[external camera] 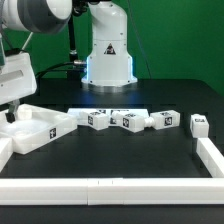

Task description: Assemble one leg

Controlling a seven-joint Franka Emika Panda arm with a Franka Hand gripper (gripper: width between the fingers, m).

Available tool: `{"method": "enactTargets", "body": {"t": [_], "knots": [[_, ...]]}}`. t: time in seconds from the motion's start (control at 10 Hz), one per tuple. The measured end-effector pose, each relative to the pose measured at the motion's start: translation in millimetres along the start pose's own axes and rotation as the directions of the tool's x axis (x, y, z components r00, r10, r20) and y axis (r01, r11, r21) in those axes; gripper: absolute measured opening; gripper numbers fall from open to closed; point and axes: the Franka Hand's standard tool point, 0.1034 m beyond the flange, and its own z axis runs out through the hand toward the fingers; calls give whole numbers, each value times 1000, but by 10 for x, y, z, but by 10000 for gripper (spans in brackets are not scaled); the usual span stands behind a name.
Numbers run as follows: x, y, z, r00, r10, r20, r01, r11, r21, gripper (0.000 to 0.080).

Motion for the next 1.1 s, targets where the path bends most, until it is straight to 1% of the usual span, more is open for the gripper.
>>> {"method": "enactTargets", "body": {"t": [0.1, 0.2, 0.3, 0.4, 0.5, 0.6, 0.7, 0.8, 0.9, 1.0, 1.1], "knots": [[-97, 40, 102, 1000, -23, 6, 23, 1000, -18, 648], [-142, 20, 198, 1000, -12, 11, 12, 1000, -8, 648], [-151, 1, 235, 1000, -11, 13, 11, 1000, -2, 648], [-148, 3, 230, 1000, -13, 13, 13, 1000, -3, 648], [-150, -1, 235, 1000, -13, 13, 13, 1000, -2, 539], [-150, -2, 235, 1000, -13, 14, 13, 1000, -1, 406], [-150, -2, 236, 1000, -13, 14, 13, 1000, -1, 406], [-150, -3, 236, 1000, -13, 14, 13, 1000, -1, 227], [-150, -4, 237, 1000, -13, 14, 13, 1000, -1, 95], [-151, -32, 242, 1000, -18, 15, 18, 1000, 8, 95], [-162, -48, 240, 1000, -17, 15, 16, 1000, 16, 59]]}}
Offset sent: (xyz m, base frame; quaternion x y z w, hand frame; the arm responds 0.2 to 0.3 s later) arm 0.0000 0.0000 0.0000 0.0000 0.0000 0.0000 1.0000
